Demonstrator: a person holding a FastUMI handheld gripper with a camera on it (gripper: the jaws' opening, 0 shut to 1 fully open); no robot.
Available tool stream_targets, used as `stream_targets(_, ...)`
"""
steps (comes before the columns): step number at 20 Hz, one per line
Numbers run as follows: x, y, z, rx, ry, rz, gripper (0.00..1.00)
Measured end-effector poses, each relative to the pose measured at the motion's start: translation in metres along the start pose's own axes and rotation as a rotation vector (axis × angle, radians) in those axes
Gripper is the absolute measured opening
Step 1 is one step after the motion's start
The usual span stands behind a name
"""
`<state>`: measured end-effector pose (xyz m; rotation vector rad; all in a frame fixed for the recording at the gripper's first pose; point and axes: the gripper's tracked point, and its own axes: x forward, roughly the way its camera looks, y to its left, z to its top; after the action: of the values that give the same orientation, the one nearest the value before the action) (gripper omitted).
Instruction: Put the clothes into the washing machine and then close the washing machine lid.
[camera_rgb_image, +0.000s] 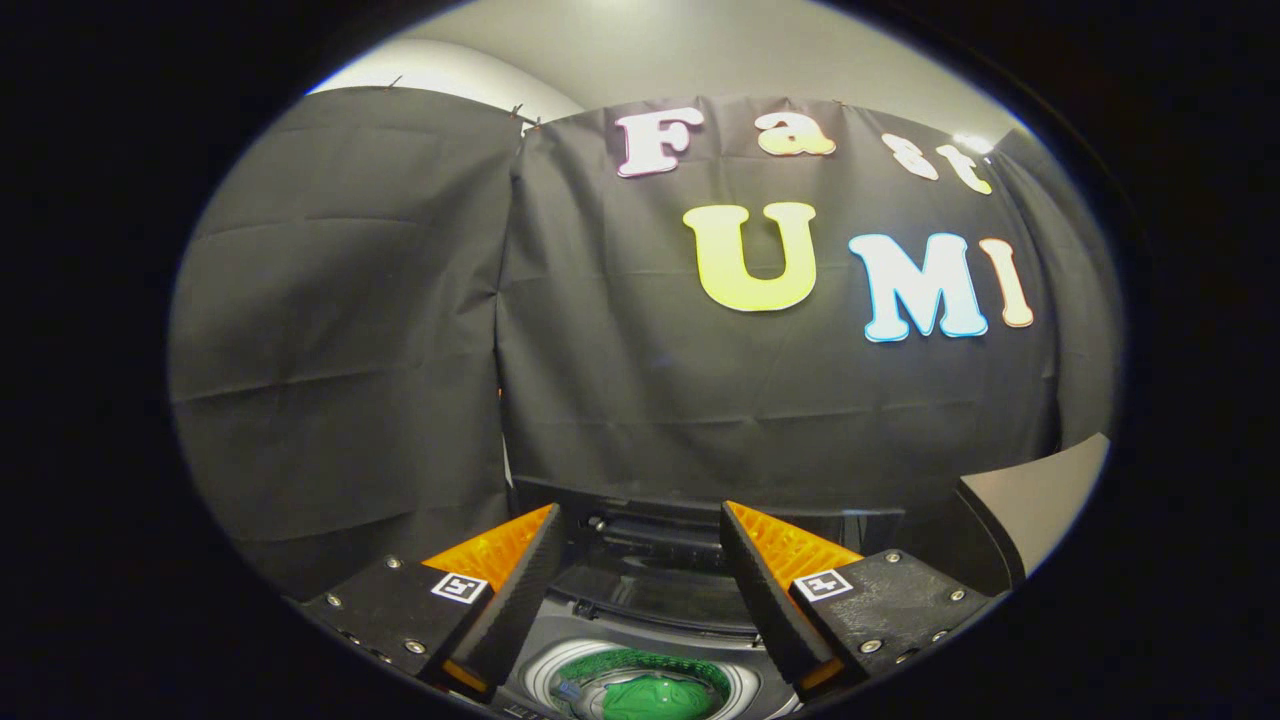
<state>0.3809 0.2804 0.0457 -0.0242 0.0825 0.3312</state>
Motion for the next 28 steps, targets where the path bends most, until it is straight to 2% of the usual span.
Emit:
stream_targets(12,0.074,-0.015,0.021,-0.016,0.054,-0.062,0.95)
stream_targets(16,0.097,-0.027,0.004,-0.024,0.157,-0.126,0.95)
stream_targets(22,0.117,-0.035,-0.024,-0.005,0.288,-0.137,0.96)
stream_targets(28,0.126,-0.038,-0.044,0.138,0.420,-0.154,0.95)
